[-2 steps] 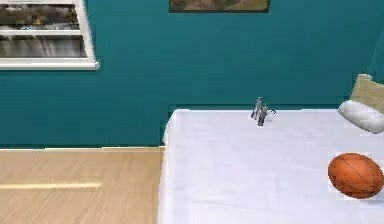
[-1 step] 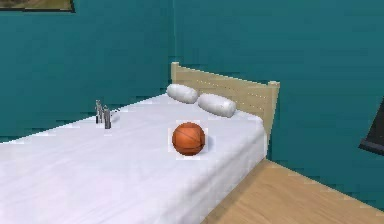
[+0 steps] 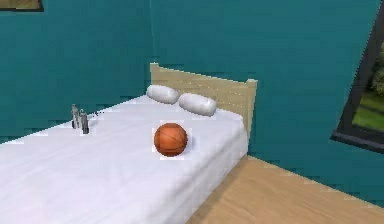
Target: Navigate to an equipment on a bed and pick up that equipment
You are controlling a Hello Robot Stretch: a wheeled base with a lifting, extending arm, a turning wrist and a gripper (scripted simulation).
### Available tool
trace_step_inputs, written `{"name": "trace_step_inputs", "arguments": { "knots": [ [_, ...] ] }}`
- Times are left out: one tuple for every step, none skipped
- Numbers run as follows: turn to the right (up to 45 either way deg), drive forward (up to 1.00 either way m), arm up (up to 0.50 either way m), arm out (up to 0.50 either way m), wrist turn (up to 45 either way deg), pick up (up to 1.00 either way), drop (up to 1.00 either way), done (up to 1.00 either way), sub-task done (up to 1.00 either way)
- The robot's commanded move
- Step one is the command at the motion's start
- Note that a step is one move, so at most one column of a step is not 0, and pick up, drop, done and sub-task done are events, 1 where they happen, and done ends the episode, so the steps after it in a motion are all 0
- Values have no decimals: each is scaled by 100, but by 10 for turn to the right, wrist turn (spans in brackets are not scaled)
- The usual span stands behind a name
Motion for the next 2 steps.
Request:
{"name": "trace_step_inputs", "arguments": {
  "knots": [
    [0,60,0,0,0,0,0,0,0],
    [-450,0,0,0,0,0,0,0,0]
  ]
}}
